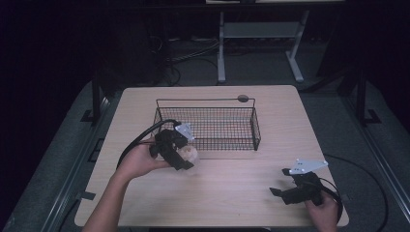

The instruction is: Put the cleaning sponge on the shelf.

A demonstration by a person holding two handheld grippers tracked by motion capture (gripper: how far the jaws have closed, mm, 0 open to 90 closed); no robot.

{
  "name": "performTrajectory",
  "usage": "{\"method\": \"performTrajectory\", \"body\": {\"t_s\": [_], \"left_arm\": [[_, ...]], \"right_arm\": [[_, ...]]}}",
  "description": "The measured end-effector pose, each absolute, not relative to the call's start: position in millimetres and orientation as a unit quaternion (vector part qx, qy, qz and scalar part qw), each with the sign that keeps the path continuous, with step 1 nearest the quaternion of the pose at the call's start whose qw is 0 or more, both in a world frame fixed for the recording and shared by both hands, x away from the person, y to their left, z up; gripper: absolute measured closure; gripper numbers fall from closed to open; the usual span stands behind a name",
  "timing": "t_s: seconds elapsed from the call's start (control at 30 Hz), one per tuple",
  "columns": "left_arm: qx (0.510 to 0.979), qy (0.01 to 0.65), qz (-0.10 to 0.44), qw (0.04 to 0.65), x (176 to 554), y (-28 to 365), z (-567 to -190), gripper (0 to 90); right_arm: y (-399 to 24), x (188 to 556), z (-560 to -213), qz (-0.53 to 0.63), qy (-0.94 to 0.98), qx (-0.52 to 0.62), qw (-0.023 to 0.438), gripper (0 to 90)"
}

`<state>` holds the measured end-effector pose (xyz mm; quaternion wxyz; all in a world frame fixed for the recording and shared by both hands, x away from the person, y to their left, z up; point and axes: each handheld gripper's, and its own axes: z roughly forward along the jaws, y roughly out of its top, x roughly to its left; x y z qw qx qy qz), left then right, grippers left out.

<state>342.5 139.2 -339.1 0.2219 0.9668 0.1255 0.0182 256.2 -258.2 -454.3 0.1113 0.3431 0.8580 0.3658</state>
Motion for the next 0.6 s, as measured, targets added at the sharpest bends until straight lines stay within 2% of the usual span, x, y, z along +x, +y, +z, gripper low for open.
{"method": "performTrajectory", "body": {"t_s": [0.6], "left_arm": [[0.966, 0.128, 0.021, 0.225, 365.4, 136.7, -318.5, 29.6]], "right_arm": [[-258.2, 256.7, -453.9, 0.367, 0.859, 0.34, 0.112, 14.2]]}}
